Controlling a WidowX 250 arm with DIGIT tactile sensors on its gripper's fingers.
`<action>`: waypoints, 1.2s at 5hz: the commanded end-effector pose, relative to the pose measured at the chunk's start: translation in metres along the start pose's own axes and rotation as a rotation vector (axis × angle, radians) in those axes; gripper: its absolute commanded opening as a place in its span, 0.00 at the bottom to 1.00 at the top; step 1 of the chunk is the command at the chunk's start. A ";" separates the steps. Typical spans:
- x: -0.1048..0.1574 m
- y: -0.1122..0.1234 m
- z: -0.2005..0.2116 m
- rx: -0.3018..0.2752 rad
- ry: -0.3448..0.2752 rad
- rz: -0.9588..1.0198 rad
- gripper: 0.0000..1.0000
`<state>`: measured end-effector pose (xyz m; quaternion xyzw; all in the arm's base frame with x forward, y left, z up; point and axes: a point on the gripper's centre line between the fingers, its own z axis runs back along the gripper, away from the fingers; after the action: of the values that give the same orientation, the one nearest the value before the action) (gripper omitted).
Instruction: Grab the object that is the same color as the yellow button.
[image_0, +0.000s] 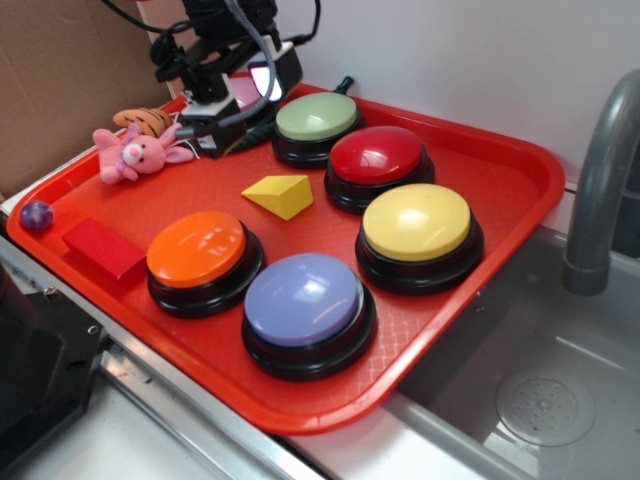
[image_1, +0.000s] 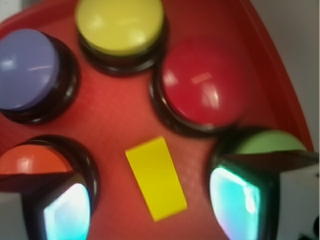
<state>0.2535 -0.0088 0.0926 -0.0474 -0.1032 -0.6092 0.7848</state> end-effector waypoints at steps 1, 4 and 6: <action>-0.011 0.004 -0.016 0.001 -0.115 -0.091 1.00; -0.017 -0.006 -0.028 0.009 -0.253 -0.275 1.00; -0.017 -0.004 -0.043 0.019 -0.258 -0.299 1.00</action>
<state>0.2534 0.0039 0.0377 -0.1166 -0.2074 -0.6992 0.6742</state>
